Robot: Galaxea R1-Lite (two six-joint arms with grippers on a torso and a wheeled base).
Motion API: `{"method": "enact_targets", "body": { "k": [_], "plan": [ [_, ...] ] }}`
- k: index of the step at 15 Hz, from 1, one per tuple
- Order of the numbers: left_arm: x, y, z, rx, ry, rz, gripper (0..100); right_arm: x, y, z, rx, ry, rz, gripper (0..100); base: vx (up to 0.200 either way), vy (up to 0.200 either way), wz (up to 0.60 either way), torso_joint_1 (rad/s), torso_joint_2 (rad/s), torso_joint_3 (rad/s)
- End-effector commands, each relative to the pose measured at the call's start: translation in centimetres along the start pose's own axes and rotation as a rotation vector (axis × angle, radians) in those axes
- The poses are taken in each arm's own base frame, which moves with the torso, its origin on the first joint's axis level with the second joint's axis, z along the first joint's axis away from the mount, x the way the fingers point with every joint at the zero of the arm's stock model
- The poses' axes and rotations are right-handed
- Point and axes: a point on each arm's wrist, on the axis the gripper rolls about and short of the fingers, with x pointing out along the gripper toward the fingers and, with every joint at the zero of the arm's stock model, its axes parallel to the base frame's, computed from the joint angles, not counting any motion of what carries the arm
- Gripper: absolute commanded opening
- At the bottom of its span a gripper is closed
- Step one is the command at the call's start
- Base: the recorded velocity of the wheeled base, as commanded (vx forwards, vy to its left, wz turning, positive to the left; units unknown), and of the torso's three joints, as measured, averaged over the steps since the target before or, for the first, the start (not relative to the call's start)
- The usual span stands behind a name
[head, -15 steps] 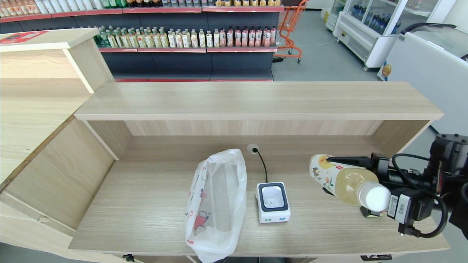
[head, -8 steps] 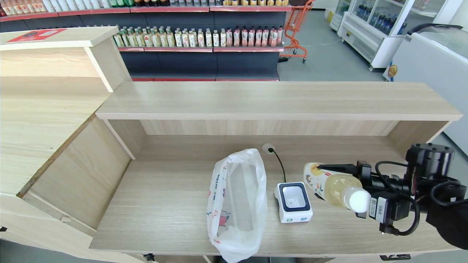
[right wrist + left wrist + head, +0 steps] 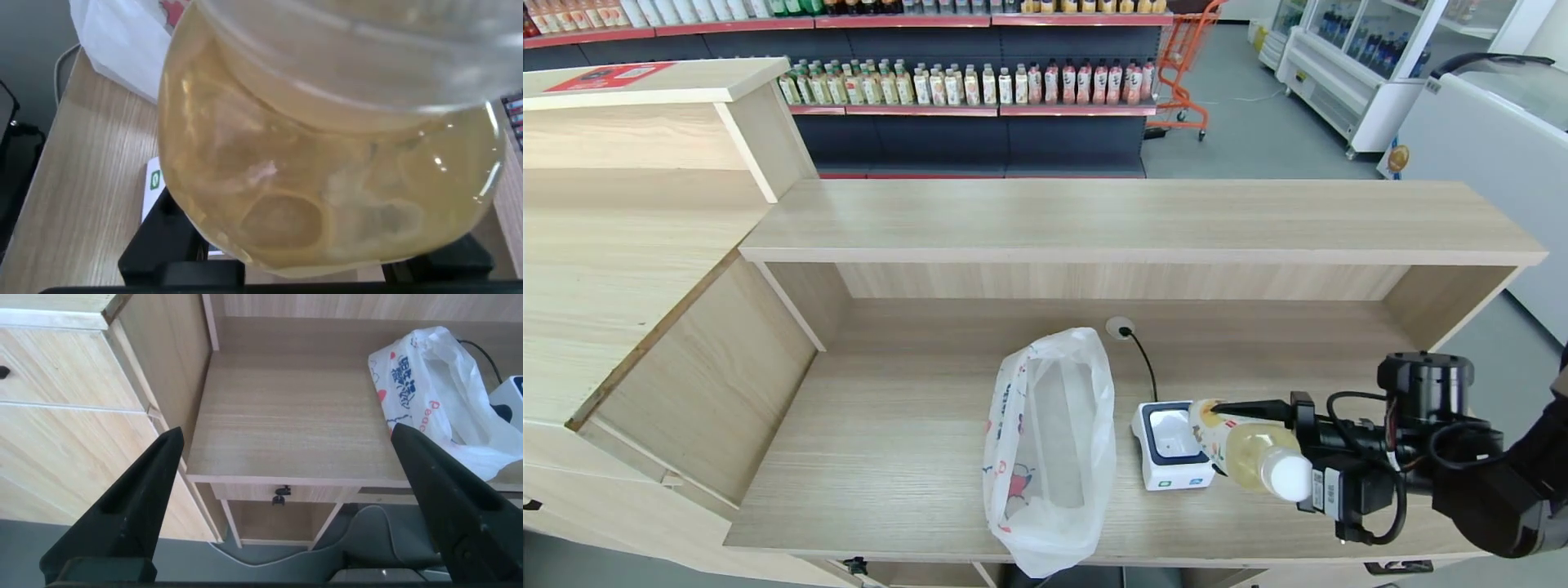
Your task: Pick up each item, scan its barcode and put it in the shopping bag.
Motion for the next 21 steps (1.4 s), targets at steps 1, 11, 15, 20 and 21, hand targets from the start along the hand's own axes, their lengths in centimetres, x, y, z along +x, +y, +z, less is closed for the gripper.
{"method": "enact_targets", "body": {
  "k": [1, 11, 15, 20, 21],
  "plan": [
    [0.0, 0.0, 0.0, 0.000, -0.001, 0.000, 100, 1.3, 0.5, -2.5, -0.042, 0.001, 0.009, 0, 0.000, 0.000, 0.00, 0.000, 0.00, 0.000],
    [0.0, 0.0, 0.0, 0.000, -0.001, 0.000, 100, 7.1, 1.4, -6.1, -0.092, -0.088, 0.030, 0, 0.000, 0.000, 0.00, 0.000, 0.00, 0.000],
    [0.0, 0.0, 0.0, 0.000, -0.001, 0.000, 100, 7.8, 1.6, -6.7, -0.120, -0.086, 0.022, 0, 0.000, 0.000, 0.00, 0.000, 0.00, 0.000],
    [0.0, 0.0, 0.0, 0.000, -0.001, 0.000, 100, 7.7, 1.1, -6.6, -0.140, -0.086, 0.014, 0, 0.000, 0.000, 0.00, 0.000, 0.00, 0.000],
    [0.0, 0.0, 0.0, 0.000, -0.001, 0.000, 100, 7.2, 0.5, -6.3, -0.155, -0.082, 0.003, 0, 0.000, 0.000, 0.00, 0.000, 0.00, 0.000]
  ]
}}
